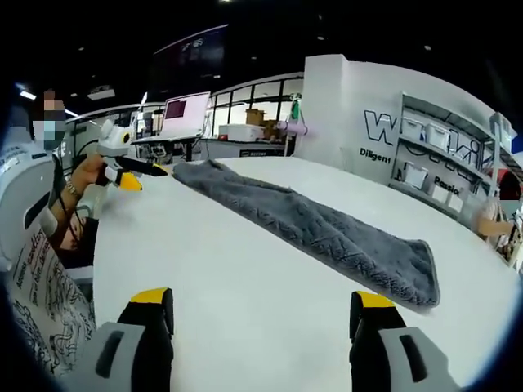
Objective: Fold the towel on the table until its edges align and the towel forms a compact rectangular stack.
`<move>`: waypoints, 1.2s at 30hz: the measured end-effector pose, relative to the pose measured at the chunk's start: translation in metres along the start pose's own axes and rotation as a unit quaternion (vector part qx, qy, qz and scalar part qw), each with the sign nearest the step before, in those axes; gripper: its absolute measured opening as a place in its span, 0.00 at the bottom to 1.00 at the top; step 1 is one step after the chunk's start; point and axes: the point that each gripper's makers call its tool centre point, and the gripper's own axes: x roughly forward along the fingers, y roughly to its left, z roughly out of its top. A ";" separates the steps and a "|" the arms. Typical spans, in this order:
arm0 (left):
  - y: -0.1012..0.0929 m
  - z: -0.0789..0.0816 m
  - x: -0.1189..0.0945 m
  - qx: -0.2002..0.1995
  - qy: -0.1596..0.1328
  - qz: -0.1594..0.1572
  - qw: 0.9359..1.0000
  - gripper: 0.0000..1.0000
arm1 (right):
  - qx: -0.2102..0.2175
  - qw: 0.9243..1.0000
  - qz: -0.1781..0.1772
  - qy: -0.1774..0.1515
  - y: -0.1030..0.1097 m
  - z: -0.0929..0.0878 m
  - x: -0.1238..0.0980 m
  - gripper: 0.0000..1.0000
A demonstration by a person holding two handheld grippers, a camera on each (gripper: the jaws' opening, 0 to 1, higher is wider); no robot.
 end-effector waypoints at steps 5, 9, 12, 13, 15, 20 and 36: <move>0.030 0.003 -0.006 -0.033 -0.015 0.031 0.999 0.97 | 0.025 0.999 -0.041 -0.016 -0.030 0.008 -0.005 0.89; 0.053 0.005 -0.008 -0.046 -0.020 0.056 0.997 0.97 | 0.039 0.996 -0.069 -0.028 -0.055 0.017 -0.006 0.88; 0.069 0.002 -0.006 -0.061 -0.019 0.070 0.996 0.97 | 0.042 0.995 -0.080 -0.033 -0.065 0.021 -0.005 0.87; 0.075 0.000 -0.006 -0.066 -0.018 0.078 0.995 0.97 | 0.045 0.995 -0.083 -0.036 -0.069 0.021 -0.003 0.86; 0.085 -0.003 -0.004 -0.070 -0.015 0.089 0.993 0.96 | 0.059 0.994 -0.087 -0.040 -0.076 0.021 -0.001 0.86; 0.109 -0.009 -0.003 -0.090 -0.011 0.112 0.990 0.96 | 0.075 0.992 -0.100 -0.034 -0.090 0.014 0.003 0.85; 0.171 0.008 0.000 -0.181 -0.082 0.171 0.965 0.85 | 0.079 0.992 -0.094 -0.030 -0.085 0.009 0.006 0.85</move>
